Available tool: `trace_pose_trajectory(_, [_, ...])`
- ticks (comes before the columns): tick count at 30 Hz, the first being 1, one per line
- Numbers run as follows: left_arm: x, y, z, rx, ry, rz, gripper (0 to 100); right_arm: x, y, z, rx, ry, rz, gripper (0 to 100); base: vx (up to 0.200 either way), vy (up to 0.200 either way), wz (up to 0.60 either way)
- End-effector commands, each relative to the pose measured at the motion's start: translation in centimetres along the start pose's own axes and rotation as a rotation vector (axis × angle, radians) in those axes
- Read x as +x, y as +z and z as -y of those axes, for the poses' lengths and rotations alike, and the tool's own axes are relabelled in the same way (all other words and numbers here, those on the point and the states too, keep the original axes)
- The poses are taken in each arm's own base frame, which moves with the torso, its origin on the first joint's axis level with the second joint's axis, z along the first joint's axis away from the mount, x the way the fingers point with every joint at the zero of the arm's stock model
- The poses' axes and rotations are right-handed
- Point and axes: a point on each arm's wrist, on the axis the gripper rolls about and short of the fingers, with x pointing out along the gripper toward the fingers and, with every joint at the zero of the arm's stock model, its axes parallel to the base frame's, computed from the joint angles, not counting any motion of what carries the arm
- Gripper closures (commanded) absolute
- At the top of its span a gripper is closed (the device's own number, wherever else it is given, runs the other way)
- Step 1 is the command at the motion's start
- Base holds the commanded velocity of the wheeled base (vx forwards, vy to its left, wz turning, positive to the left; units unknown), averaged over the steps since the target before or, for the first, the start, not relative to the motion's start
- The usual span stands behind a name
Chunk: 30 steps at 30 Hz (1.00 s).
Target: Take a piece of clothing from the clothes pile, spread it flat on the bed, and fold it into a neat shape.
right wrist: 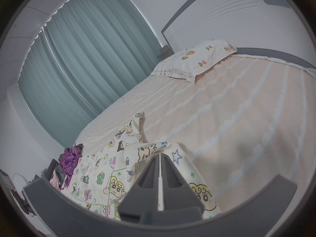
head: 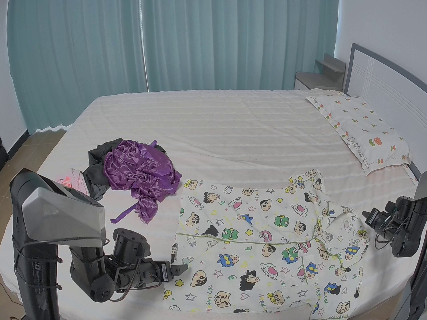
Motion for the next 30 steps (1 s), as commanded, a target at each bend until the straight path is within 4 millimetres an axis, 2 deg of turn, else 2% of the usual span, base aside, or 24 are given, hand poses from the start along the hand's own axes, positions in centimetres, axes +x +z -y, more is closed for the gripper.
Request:
trace_pose_trajectory(1, [-0.1, -1.1, 0.8, 0.033, -0.013, -0.037, 0, 0.1, 0.0, -0.3, -0.016, 0.012, 0.007, 100, 0.000, 0.000, 0.00])
trace_pose_trajectory(11, [0.7, -2.4, 2.6, 0.085, -0.048, -0.068, 0, 0.1, -0.2, -0.4, -0.017, 0.015, -0.001, 100, 0.000, 0.000, 0.00])
trace_pose_trajectory(15, [0.7, -2.2, 3.0, 0.062, -0.058, -0.050, 0, 0.1, -0.2, -0.4, -0.018, 0.016, 0.000, 100, 0.000, 0.000, 0.00])
trace_pose_trajectory(22, [0.2, -1.3, 4.8, 0.020, -0.146, 0.033, 0, 0.3, -0.1, -0.2, -0.015, 0.014, 0.004, 100, 0.000, 0.000, 0.00])
trace_pose_trajectory(30, [-0.4, -2.8, 5.9, 0.072, -0.233, -0.003, 0, 0.3, -0.2, -0.2, -0.017, 0.014, 0.004, 100, 0.000, 0.000, 0.00])
